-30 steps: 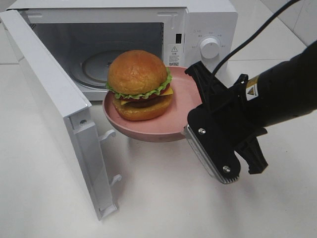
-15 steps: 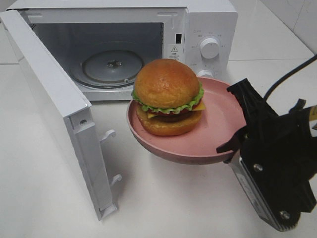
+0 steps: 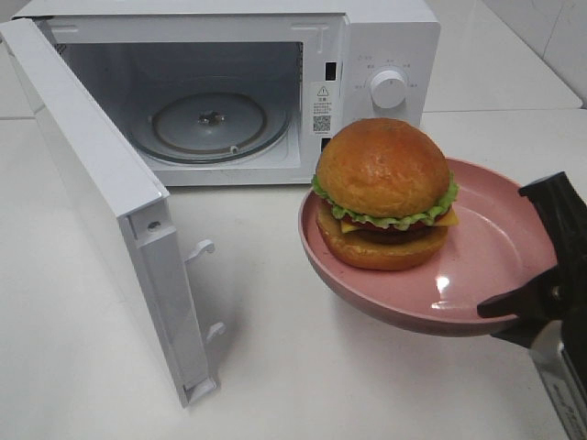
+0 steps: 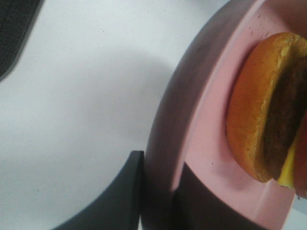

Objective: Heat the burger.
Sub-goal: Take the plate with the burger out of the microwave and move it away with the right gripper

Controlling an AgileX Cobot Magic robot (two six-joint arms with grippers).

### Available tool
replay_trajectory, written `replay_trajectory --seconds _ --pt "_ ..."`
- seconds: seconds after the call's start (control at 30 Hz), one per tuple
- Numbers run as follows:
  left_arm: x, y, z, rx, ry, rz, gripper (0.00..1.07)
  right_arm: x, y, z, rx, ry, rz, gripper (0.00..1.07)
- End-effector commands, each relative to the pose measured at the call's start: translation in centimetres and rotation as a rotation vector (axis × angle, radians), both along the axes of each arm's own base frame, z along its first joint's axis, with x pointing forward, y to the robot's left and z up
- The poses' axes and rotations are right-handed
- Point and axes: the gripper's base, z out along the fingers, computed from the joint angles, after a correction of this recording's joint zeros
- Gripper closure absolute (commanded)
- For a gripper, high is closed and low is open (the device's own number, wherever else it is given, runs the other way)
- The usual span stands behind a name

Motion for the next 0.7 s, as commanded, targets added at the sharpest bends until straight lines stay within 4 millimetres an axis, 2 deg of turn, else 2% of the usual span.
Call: replay_trajectory --seconds 0.03,0.23,0.7 --pt "0.0 0.0 0.0 -0.002 -0.016 0.003 0.07 -0.5 -0.6 0.9 0.035 -0.061 -0.024 1.07" --pt "0.0 0.0 0.0 -0.002 -0.016 0.003 0.07 -1.1 -1.9 1.5 0.042 -0.073 -0.134 1.07" --pt "0.0 0.0 0.0 -0.002 -0.016 0.003 0.07 -0.5 -3.8 1.5 0.047 -0.075 -0.455 1.07"
